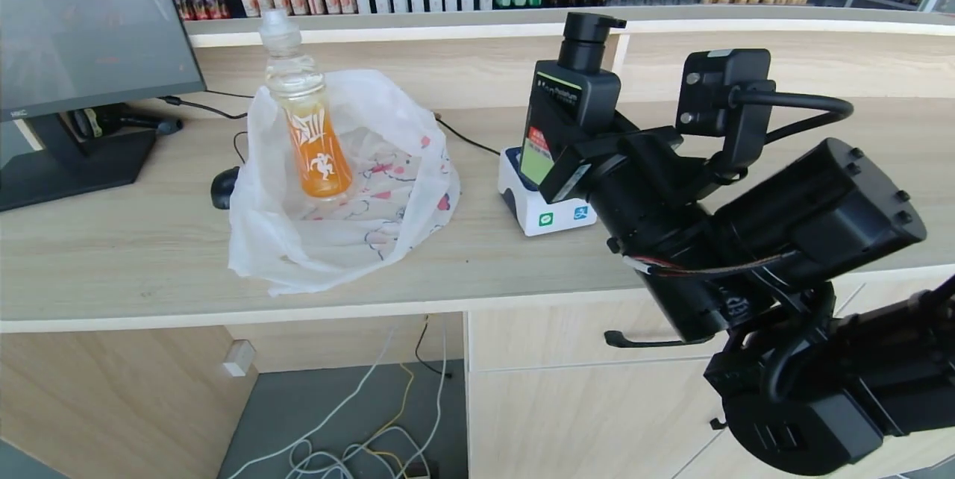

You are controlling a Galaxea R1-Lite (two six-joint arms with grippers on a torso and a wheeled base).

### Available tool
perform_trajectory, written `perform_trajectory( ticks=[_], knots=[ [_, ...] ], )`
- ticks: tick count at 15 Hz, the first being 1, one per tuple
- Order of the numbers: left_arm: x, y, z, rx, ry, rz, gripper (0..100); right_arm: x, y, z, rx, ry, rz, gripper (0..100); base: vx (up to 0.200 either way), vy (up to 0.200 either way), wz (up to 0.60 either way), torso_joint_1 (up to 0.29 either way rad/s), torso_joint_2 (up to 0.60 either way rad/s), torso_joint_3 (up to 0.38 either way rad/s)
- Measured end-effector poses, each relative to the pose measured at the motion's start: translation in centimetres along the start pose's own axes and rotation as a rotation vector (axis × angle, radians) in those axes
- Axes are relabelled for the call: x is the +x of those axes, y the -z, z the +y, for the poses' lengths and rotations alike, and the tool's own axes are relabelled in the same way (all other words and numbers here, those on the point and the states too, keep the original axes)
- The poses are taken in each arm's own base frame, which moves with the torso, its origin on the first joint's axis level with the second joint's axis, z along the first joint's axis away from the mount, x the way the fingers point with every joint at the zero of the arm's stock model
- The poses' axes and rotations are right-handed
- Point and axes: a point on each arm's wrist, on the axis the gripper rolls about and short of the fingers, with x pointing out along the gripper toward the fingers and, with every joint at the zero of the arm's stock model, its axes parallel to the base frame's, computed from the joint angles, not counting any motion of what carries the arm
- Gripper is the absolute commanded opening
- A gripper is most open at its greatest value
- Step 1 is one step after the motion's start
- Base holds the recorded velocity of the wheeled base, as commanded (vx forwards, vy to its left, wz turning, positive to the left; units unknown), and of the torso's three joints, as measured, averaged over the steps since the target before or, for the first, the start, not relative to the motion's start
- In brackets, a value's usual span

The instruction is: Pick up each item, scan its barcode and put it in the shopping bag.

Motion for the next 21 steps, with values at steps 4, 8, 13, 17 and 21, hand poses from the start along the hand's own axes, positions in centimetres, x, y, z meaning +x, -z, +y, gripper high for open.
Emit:
perform_trajectory(
  ticks=[4, 8, 13, 17, 21],
  knots=[
    [0.0, 0.0, 0.0, 0.002, -0.001, 0.0, 100, 0.1, 0.0, -0.2, 0.01, 0.005, -0.001, 0, 0.0, 0.0, 0.0, 0.0, 0.0, 0.0],
    [0.0, 0.0, 0.0, 0.002, 0.0, 0.0, 100, 0.6, -0.8, 0.0, 0.12, 0.068, -0.034, 0, 0.0, 0.0, 0.0, 0.0, 0.0, 0.0],
    [0.0, 0.0, 0.0, 0.002, 0.0, 0.0, 100, 2.5, -1.0, 0.1, 0.295, 0.106, 0.056, 0, 0.0, 0.0, 0.0, 0.0, 0.0, 0.0],
    [0.0, 0.0, 0.0, 0.002, 0.0, 0.0, 100, 5.1, -2.2, 0.1, 0.523, 0.204, 0.124, 0, 0.0, 0.0, 0.0, 0.0, 0.0, 0.0],
    [0.0, 0.0, 0.0, 0.002, -0.001, 0.0, 100, 6.2, -2.4, -1.6, 0.638, 0.264, 0.103, 0, 0.0, 0.0, 0.0, 0.0, 0.0, 0.0]
  ],
)
